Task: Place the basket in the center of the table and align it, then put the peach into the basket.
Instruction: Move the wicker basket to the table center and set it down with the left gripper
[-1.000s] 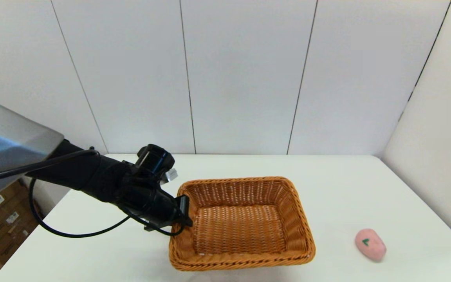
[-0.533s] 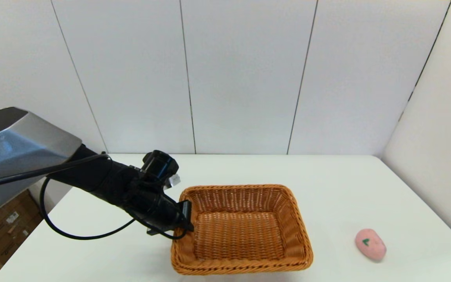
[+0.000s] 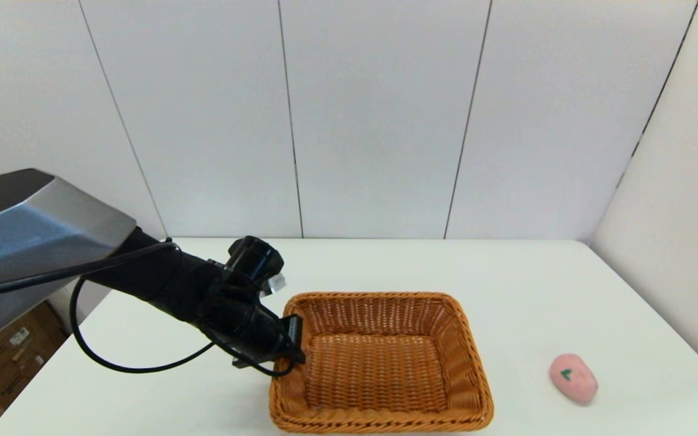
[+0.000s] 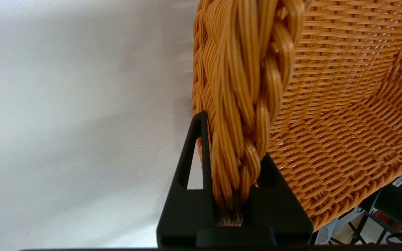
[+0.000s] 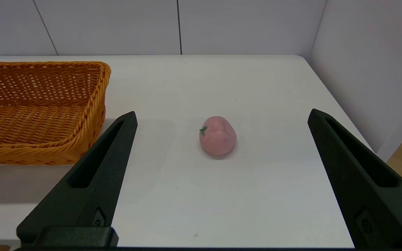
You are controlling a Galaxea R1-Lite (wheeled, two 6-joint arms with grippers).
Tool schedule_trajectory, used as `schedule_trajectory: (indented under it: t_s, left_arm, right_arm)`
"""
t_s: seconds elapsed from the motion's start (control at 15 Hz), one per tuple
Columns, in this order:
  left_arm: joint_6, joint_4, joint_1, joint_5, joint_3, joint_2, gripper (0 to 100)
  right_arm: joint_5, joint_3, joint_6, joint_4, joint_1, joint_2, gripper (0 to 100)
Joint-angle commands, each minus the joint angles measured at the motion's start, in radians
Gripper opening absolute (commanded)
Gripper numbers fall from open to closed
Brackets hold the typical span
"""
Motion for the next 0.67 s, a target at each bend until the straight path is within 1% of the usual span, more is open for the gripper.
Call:
schedule_trajectory:
  t_s: [0.07,0.67]
  left_arm:
    - [-0.008,0.001,0.000,0.000,0.000,0.014,0]
    - [-0.020,0.002,0.005,0.005,-0.012,0.025,0]
  right_arm:
    - [0.000,0.000,0.000,0.000,0.000,0.000,100]
    - [0.000,0.000,0.000,0.000,0.000,0.000,100]
